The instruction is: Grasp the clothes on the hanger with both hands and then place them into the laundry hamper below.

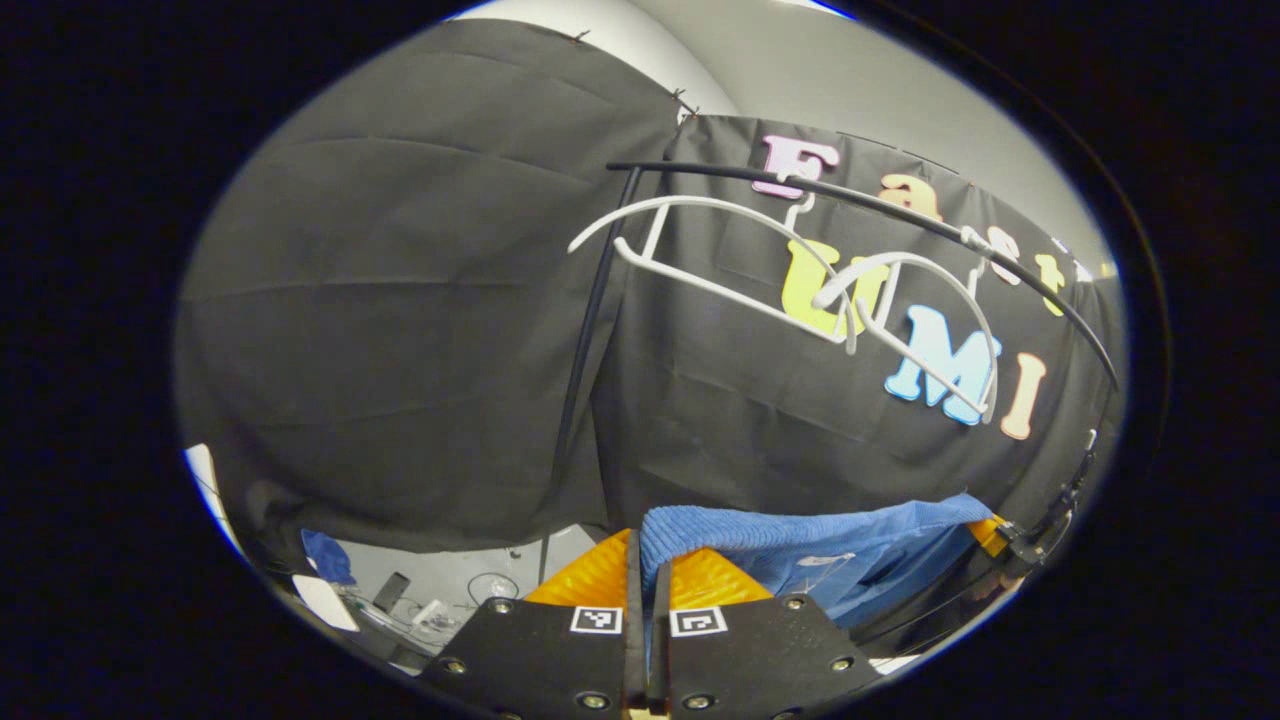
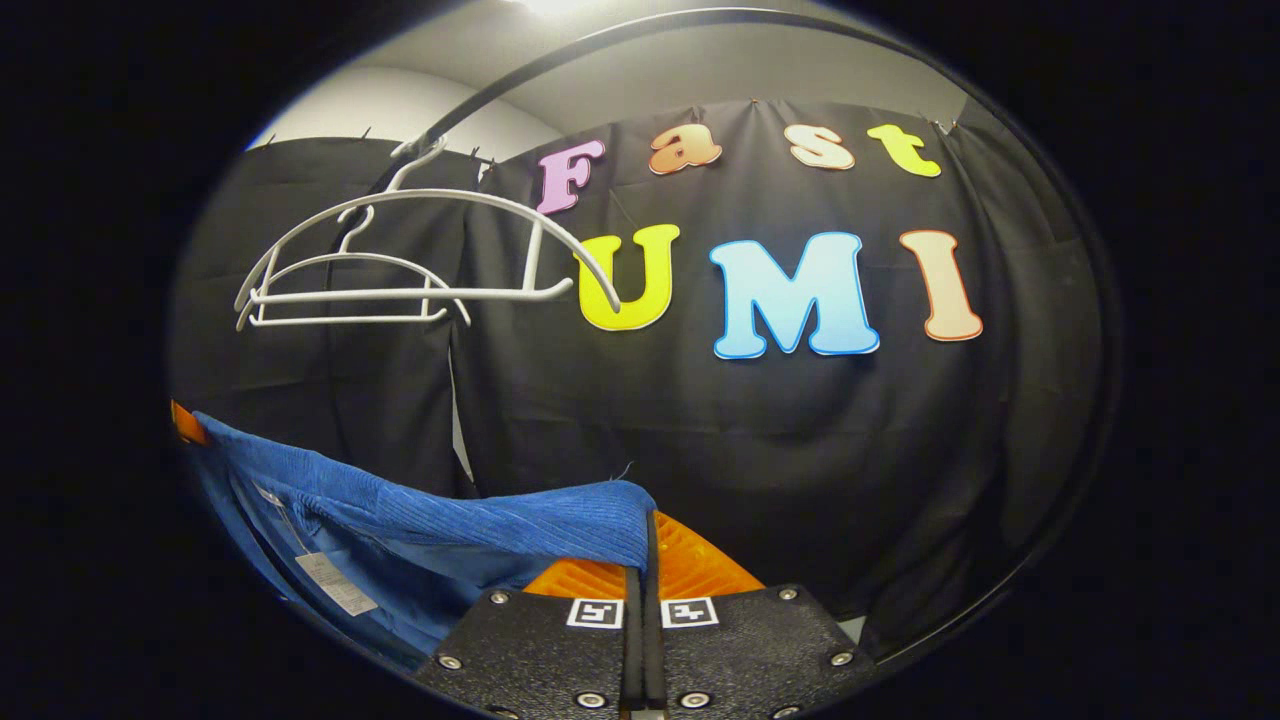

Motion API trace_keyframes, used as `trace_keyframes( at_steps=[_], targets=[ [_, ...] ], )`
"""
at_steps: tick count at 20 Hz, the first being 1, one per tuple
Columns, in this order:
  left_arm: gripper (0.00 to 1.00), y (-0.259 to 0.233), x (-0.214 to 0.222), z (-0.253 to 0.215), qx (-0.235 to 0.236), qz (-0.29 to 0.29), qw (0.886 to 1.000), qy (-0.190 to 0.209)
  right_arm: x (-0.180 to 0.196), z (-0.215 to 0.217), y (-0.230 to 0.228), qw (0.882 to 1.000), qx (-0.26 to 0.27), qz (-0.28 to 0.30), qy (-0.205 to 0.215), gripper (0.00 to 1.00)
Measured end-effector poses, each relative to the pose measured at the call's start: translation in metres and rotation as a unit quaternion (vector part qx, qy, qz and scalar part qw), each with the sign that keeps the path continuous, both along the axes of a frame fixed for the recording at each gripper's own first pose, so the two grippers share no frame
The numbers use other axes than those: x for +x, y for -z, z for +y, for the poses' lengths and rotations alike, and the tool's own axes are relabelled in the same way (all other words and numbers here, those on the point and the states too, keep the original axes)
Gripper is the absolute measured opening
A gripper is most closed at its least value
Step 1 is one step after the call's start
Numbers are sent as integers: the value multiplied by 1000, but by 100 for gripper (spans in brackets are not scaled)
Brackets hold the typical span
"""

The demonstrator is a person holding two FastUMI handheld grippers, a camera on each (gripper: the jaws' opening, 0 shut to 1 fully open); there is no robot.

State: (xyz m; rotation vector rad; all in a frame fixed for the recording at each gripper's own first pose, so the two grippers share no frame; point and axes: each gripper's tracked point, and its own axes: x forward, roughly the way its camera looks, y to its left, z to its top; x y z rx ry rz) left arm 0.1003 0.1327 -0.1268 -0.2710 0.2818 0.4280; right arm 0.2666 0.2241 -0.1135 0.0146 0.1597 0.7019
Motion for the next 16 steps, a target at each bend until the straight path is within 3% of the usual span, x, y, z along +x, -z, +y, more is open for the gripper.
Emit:
trace_keyframes(
  at_steps=[2, 3, 4, 7, 9, 10, 11, 16],
  targets=[
    [2, 12, -13, 7, -22, -2, 1000, 4, -22, -12, 6, 1000, -27, 5, 10, 0],
    [7, 18, -21, 10, -34, 0, 999, 11, -33, -18, 7, 999, -35, 8, 18, 0],
    [2, 21, -28, 14, -44, 1, 999, 19, -45, -23, 8, 999, -40, 14, 26, 0],
    [2, 19, -49, 33, -64, 2, 997, 44, -83, -34, 3, 997, -51, 30, 56, 0],
    [7, 15, -57, 42, -61, 2, 996, 65, -105, -38, -9, 995, -57, 23, 78, 0],
    [7, 13, -59, 44, -55, 2, 995, 79, -114, -41, -14, 994, -59, 20, 92, 0],
    [0, 10, -60, 45, -47, 3, 994, 95, -122, -44, -20, 992, -58, 19, 107, 0],
    [2, -4, -64, 25, -5, 9, 983, 181, -169, -65, -38, 982, -26, 38, 184, 0]
  ],
)
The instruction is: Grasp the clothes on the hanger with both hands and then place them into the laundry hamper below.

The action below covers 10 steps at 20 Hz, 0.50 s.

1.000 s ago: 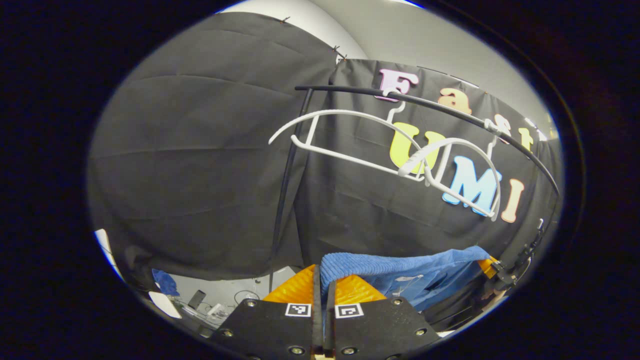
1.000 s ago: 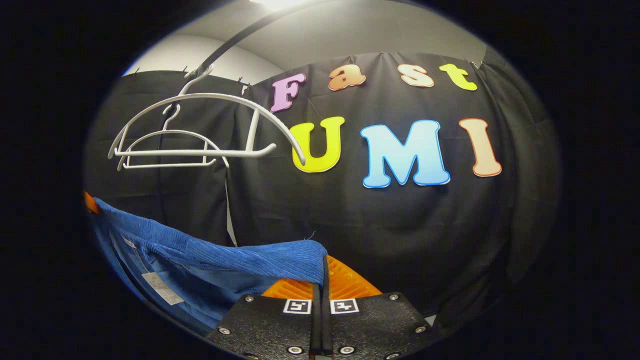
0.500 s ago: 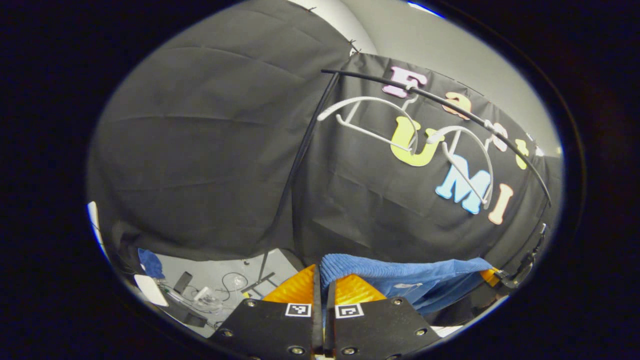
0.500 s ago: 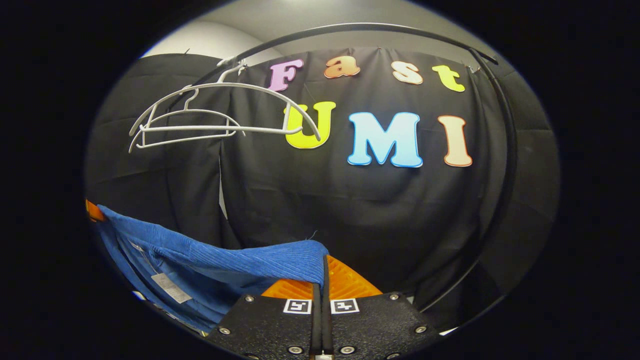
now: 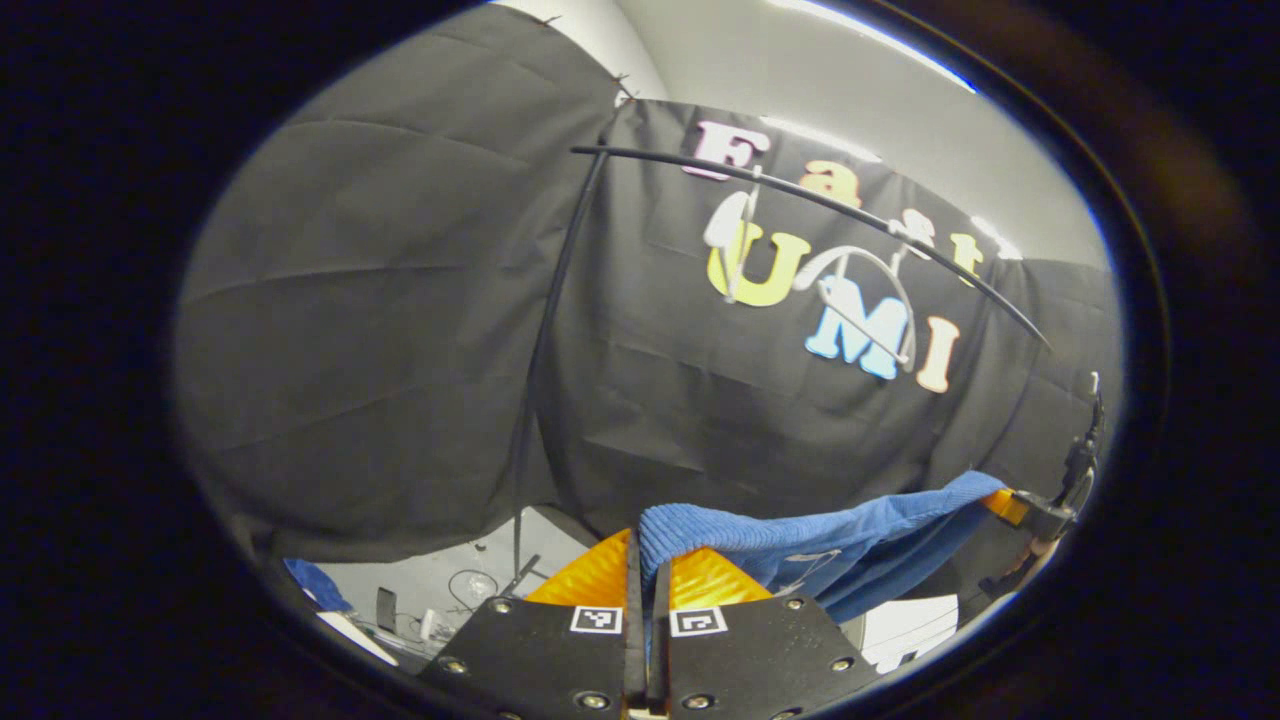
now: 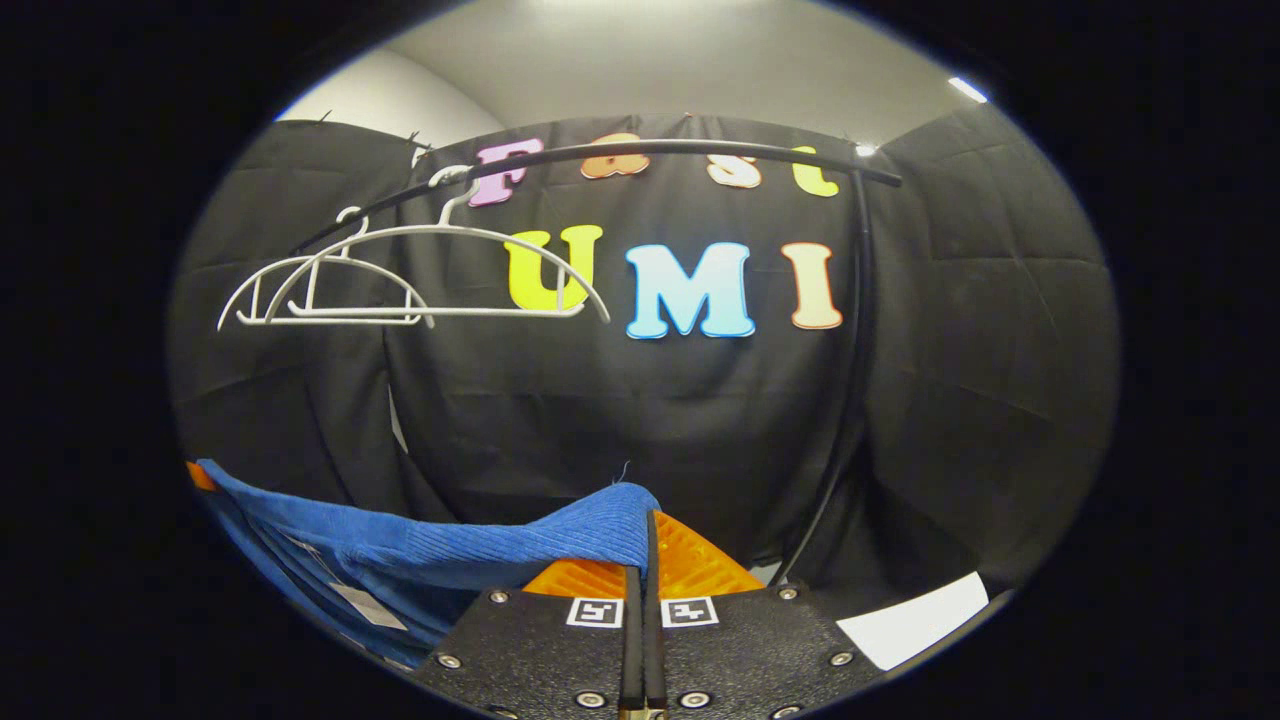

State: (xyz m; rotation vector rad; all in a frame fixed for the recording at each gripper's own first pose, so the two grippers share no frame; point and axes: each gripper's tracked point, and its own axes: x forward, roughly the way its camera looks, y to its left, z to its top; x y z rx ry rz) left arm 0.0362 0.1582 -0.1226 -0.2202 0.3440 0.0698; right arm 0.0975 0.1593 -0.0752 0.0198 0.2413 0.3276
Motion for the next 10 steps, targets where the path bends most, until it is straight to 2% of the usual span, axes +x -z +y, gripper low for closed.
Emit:
trace_keyframes(
  at_steps=[4, 5, 10],
  targets=[
    [0, -13, 2, -43, 26, -3, 997, 68, -37, -24, -6, 1000, -6, 5, 25, 0],
    [2, -18, 2, -59, 27, -8, 996, 83, -45, -28, -7, 1000, -3, 8, 27, 0],
    [2, -36, -1, -133, 36, -21, 992, 123, -80, -40, -1, 999, 15, 37, -1, 0]
  ],
)
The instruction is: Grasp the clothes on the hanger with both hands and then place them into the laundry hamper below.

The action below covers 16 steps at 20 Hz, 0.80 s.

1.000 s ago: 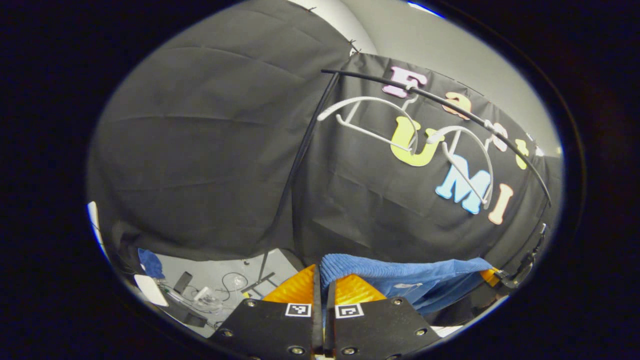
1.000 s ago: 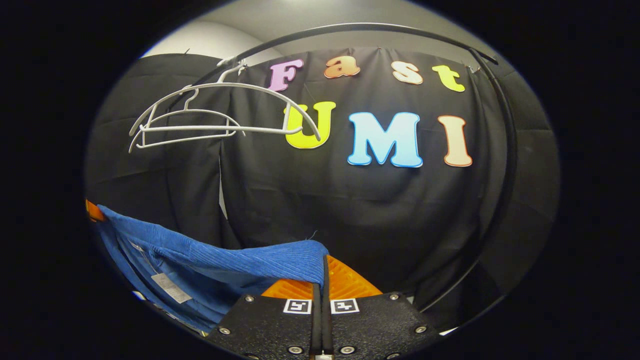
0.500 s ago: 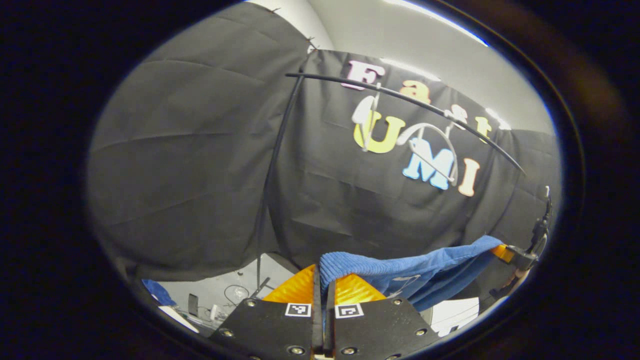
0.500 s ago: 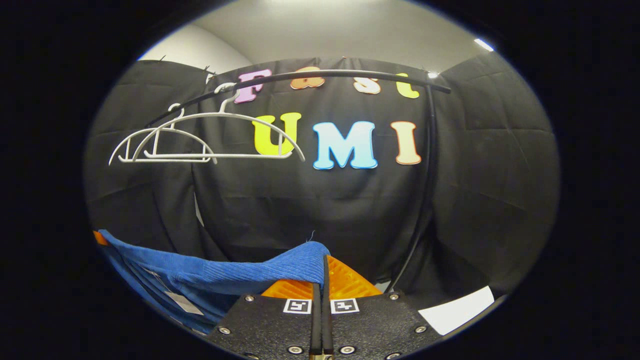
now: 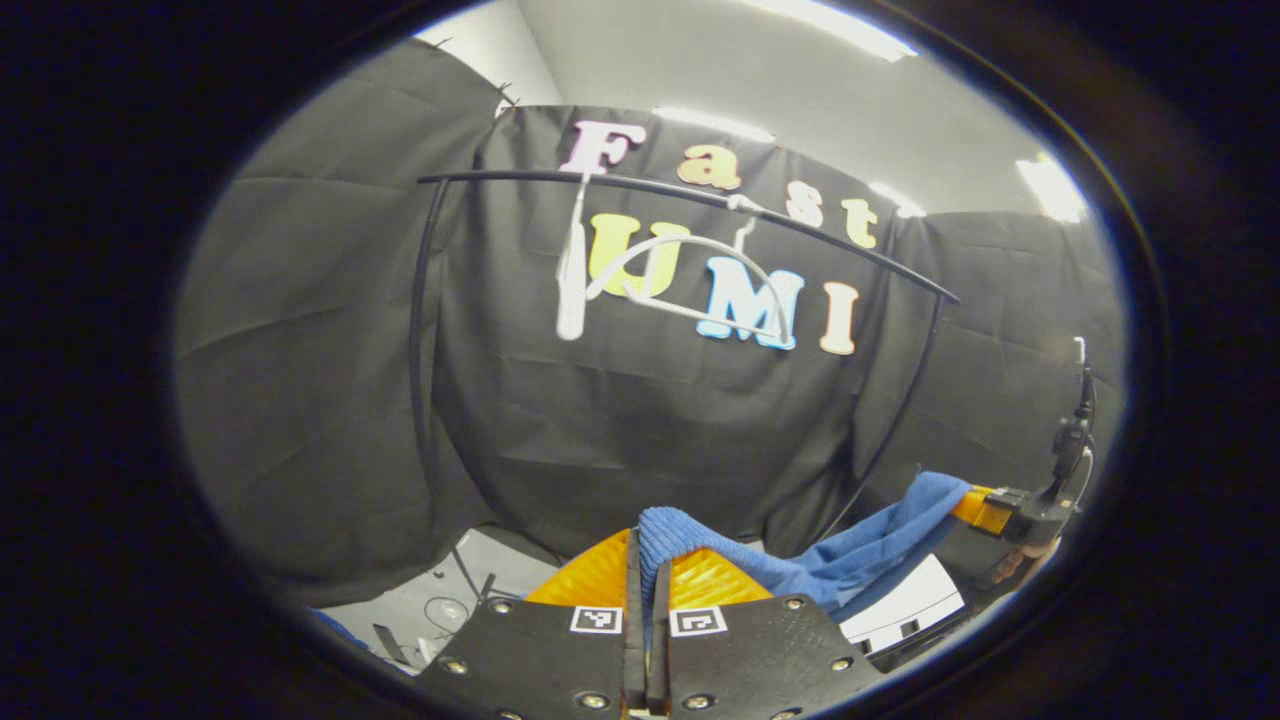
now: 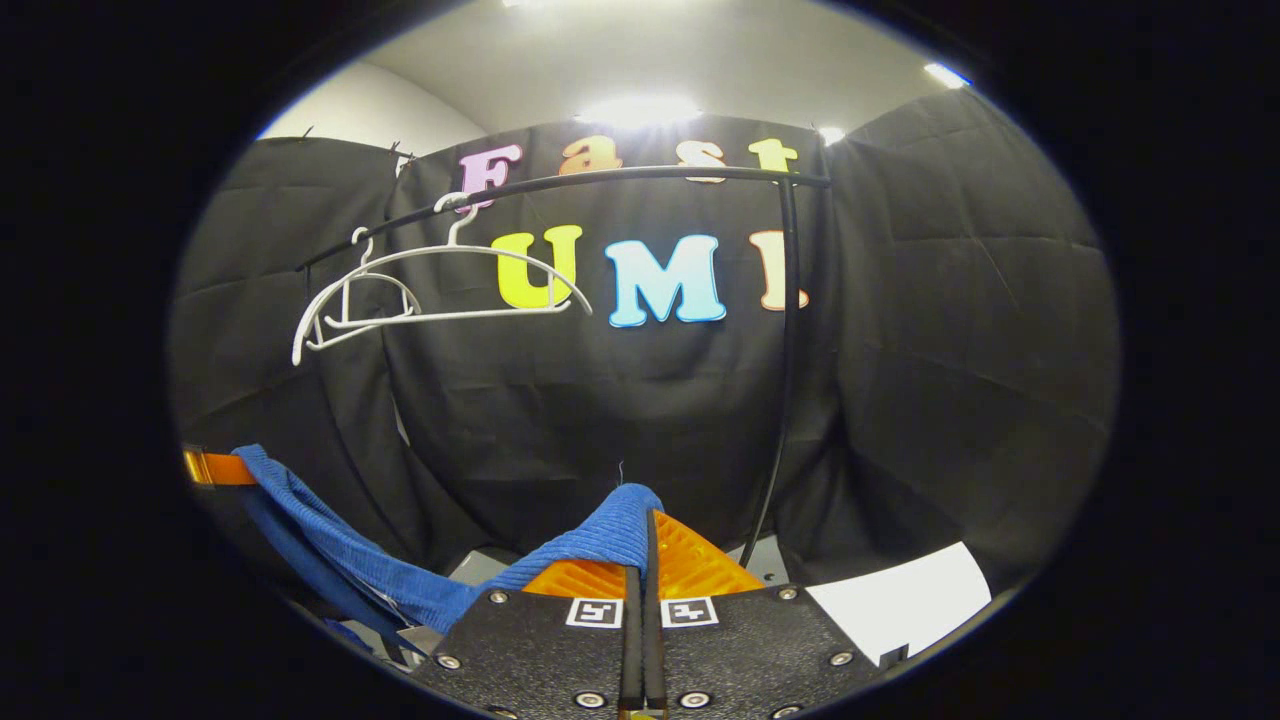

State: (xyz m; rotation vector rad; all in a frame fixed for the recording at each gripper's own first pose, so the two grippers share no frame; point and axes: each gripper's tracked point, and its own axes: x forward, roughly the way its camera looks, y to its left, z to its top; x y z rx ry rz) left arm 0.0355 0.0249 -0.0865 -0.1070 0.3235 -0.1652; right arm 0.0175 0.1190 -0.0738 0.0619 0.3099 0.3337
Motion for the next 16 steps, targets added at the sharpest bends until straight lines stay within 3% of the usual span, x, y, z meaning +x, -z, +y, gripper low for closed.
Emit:
trace_keyframes(
  at_steps=[6, 9, 10, 12, 13, 16],
  targets=[
    [7, -25, -23, -84, 53, -18, 998, 36, -27, -5, 0, 997, 68, 22, -36, 0],
    [7, -8, -37, -109, 85, 1, 995, 60, -36, -4, 23, 995, 76, 53, -36, 0],
    [2, -5, -41, -118, 94, 3, 993, 68, -42, -4, 29, 994, 81, 64, -35, 0],
    [2, 12, -47, -118, 105, 14, 992, 73, -52, -1, 34, 993, 83, 79, -38, 0],
    [7, 21, -47, -117, 98, 23, 992, 75, -54, 0, 39, 993, 77, 85, -37, 0],
    [7, 55, -38, -105, 74, 52, 993, 80, -59, 5, 50, 992, 62, 105, -34, 0]
  ],
)
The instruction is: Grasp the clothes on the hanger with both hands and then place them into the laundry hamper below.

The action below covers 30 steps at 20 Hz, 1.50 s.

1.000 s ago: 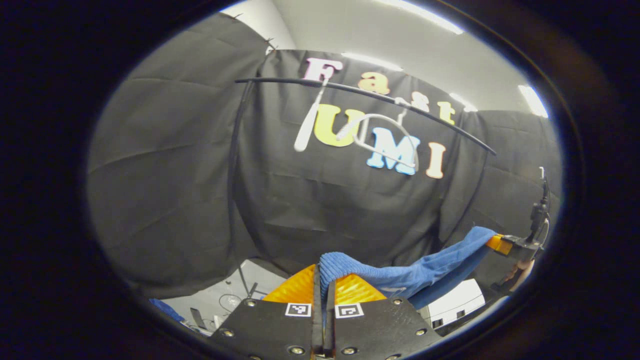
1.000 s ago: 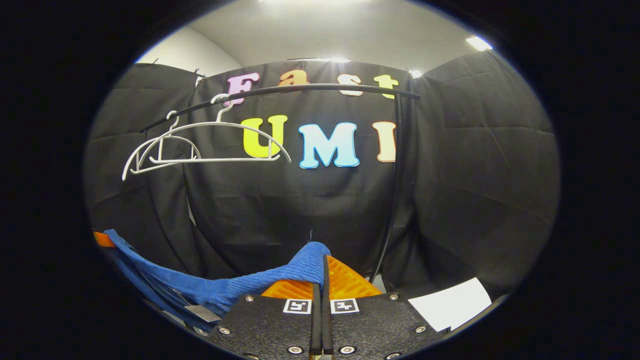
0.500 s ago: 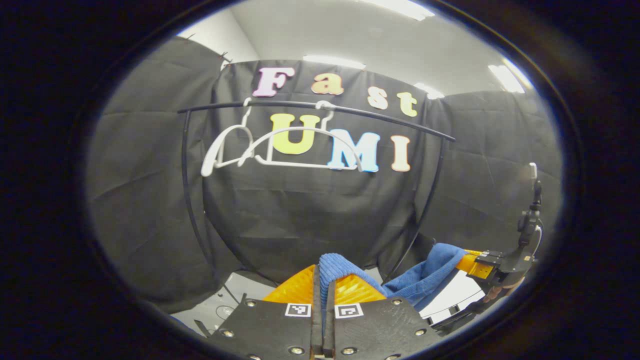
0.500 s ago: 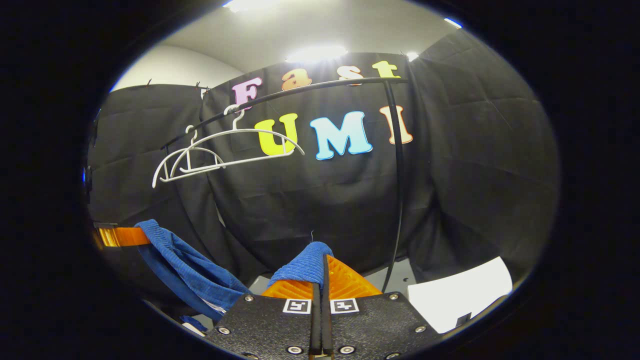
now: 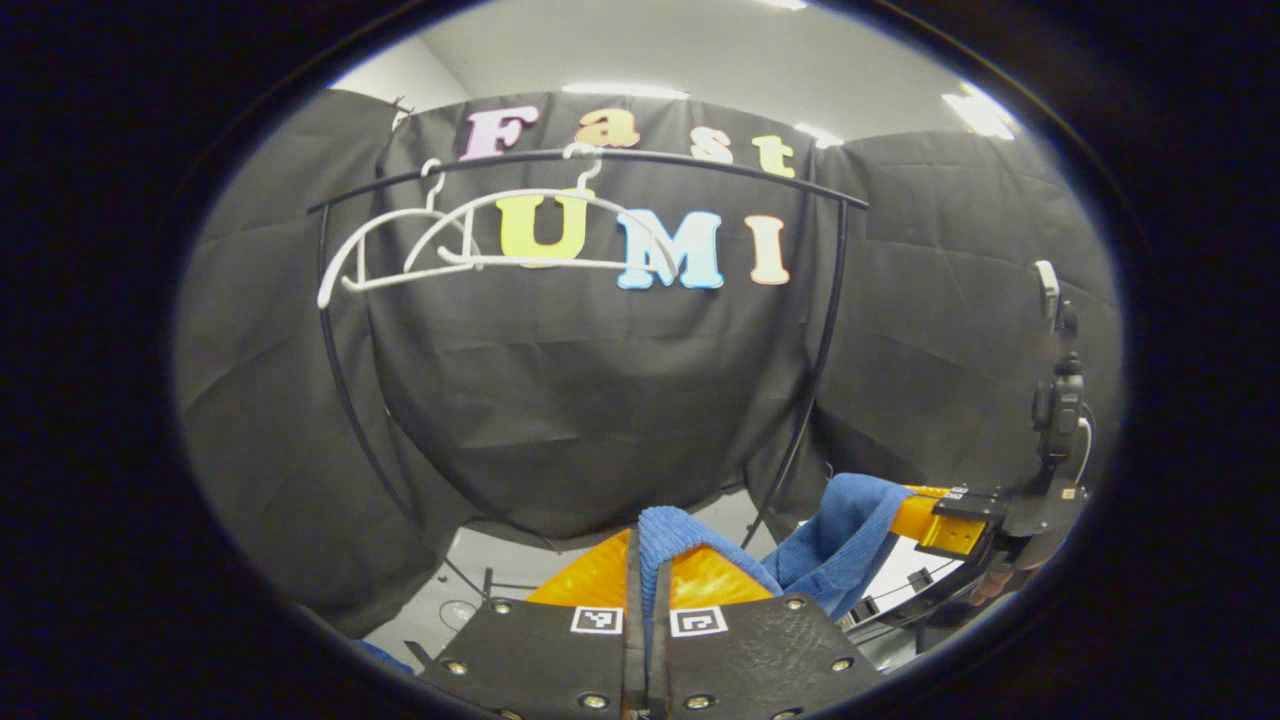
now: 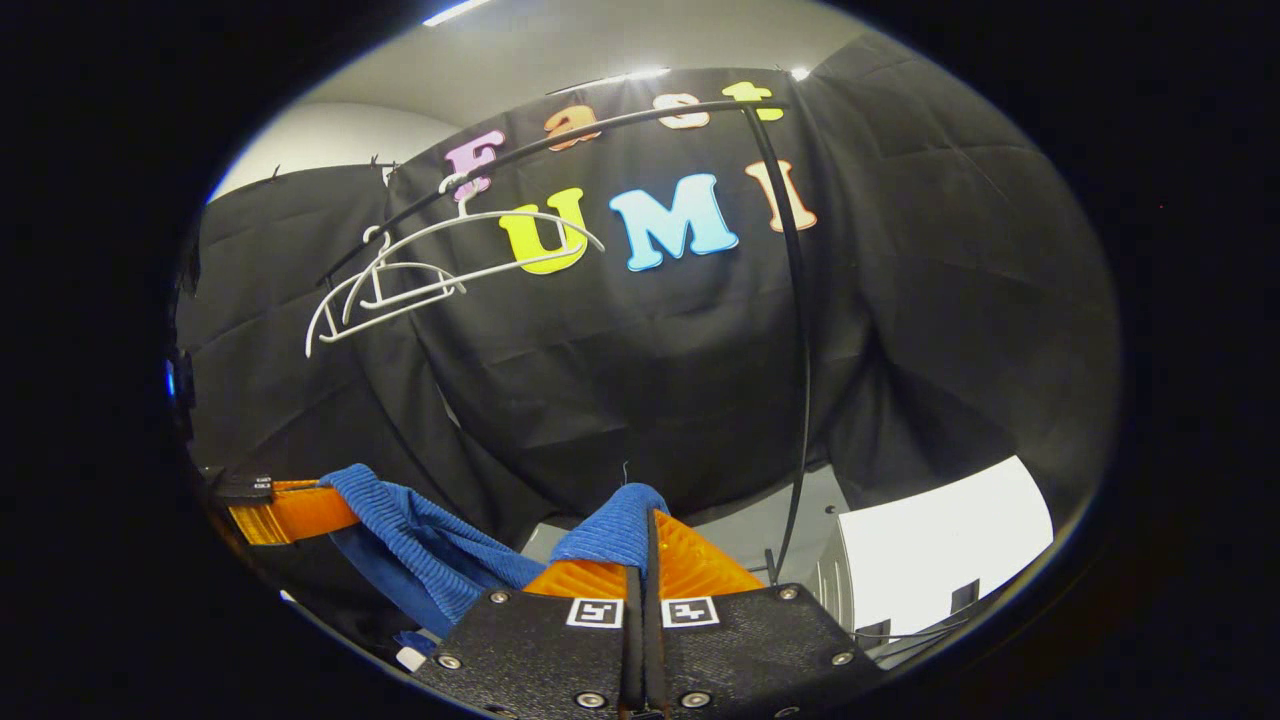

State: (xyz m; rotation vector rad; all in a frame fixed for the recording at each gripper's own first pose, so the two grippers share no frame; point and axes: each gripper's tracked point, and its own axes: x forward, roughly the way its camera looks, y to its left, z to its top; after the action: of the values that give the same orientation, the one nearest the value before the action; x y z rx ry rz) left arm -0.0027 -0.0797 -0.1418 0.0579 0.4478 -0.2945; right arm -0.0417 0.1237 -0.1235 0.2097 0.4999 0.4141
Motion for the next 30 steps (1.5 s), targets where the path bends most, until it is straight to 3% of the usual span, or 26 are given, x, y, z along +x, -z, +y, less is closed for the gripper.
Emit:
trace_keyframes(
  at_steps=[2, 9, 12, 16, 20, 21, 22, 30],
  targets=[
    [0, 19, 12, 14, -3, 17, 1000, -4, -3, 13, 17, 1000, -17, 23, -6, 0],
    [2, 95, 42, 56, -1, 69, 997, -20, 6, 52, 86, 993, -64, 99, -11, 0],
    [2, 130, 60, 73, 12, 89, 996, -31, 23, 59, 107, 989, -65, 133, 1, 0],
    [2, 168, 66, 77, 11, 110, 994, -16, 13, 65, 137, 984, -97, 145, 17, 1],
    [2, 195, 81, 74, 19, 128, 992, -4, 7, 61, 167, 975, -82, 201, 55, 1],
    [7, 199, 83, 73, 17, 129, 991, 0, 5, 63, 173, 973, -84, 204, 62, 1],
    [2, 202, 82, 74, 13, 131, 991, 2, 4, 61, 174, 973, -89, 202, 65, 1],
    [3, 222, 86, 81, 7, 155, 988, -5, 0, 61, 183, 971, -95, 207, 77, 4]
  ],
)
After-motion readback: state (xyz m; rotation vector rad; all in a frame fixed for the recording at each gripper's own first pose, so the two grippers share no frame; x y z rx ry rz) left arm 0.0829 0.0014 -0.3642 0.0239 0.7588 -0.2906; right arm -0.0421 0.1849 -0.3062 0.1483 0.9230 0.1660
